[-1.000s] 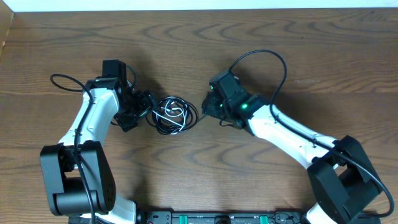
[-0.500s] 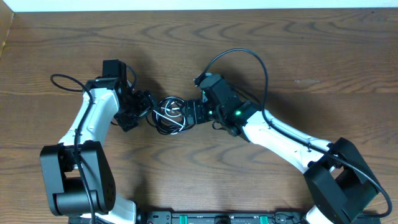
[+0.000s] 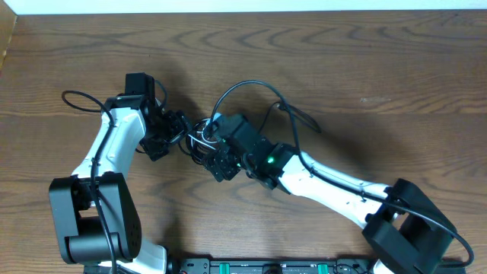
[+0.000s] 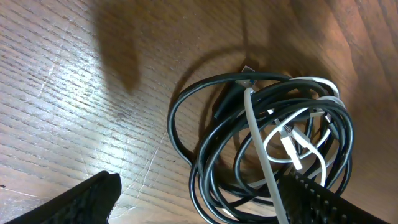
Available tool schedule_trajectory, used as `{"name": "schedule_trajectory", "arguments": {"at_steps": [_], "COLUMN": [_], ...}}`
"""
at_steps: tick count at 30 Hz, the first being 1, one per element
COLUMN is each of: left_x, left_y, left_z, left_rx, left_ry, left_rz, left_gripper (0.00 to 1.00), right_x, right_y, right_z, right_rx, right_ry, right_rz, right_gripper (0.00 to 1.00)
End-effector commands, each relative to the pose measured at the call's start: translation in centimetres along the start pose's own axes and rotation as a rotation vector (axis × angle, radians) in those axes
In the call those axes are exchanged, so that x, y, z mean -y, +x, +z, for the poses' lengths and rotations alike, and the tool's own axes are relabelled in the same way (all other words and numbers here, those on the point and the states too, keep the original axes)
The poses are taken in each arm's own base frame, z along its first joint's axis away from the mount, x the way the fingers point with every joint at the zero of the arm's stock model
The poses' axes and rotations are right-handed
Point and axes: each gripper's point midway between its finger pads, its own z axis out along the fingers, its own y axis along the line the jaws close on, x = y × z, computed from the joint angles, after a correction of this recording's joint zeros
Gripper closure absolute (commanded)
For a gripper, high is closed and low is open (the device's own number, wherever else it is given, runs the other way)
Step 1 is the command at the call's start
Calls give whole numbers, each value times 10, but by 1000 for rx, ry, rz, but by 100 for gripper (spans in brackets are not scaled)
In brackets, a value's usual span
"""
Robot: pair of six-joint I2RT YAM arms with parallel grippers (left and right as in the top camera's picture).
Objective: Untangle cables
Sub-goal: 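Grasp the white cable in the bundle with the right gripper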
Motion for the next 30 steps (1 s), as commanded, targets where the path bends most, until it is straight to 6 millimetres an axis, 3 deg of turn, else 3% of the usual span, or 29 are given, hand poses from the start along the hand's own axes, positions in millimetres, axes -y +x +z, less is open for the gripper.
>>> {"name": "schedule_trajectory", "arguments": {"at_steps": [1, 6, 9, 12, 18, 24, 30], "left_x": [-6, -5, -5, -5, -5, -5, -5], "left_y": [1, 1, 1, 1, 1, 1, 1], "left_z": [4, 4, 4, 4, 4, 4, 4], "left_rx": [-9, -9, -9, -9, -8, -8, -8], "left_ry": [-21, -21, -21, -21, -21, -21, -21], "left_rz": [0, 0, 0, 0, 0, 11, 11], "left_gripper": [14, 14, 14, 14, 14, 11, 5], "right_x": [15, 22, 33, 33, 25, 7, -6], "right_y": [13, 23, 24, 18, -5, -51, -81], "right_z": [14, 31, 34, 34, 14, -44, -92], "right_rx": [-31, -47, -44, -21, 46, 193, 313], "right_ry": [76, 94, 145, 150, 135, 104, 79], "right_rz": [-37, -38, -38, -39, -42, -44, -51], "right_gripper": [24, 33, 76, 99, 99, 99, 99]}}
